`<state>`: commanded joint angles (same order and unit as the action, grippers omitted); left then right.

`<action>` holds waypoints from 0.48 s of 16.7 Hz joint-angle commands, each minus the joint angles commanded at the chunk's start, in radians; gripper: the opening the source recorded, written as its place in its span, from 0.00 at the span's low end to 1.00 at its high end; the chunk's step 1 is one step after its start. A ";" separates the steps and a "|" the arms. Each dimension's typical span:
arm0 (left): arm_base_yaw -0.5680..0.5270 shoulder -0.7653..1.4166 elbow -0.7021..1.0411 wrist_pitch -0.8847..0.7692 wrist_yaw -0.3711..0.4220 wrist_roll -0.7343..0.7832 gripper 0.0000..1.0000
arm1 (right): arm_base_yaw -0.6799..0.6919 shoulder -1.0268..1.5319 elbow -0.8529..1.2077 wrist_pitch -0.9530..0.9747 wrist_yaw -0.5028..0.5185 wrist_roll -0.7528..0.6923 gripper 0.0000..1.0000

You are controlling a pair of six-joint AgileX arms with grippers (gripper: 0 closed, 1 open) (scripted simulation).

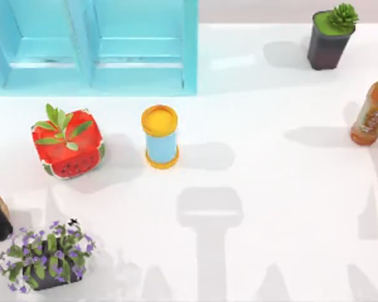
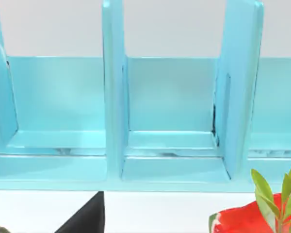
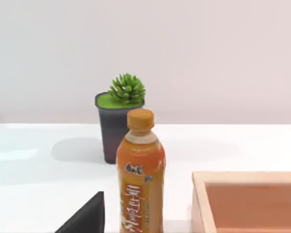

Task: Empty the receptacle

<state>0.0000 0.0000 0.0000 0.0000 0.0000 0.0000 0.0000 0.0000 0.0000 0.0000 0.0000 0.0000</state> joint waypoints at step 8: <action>0.000 0.000 0.000 0.000 0.000 0.000 1.00 | -0.084 0.224 0.212 -0.198 0.000 -0.085 1.00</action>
<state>0.0000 0.0000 0.0000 0.0000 0.0000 0.0000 -0.0837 0.2243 0.2120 -0.1984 0.0001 -0.0851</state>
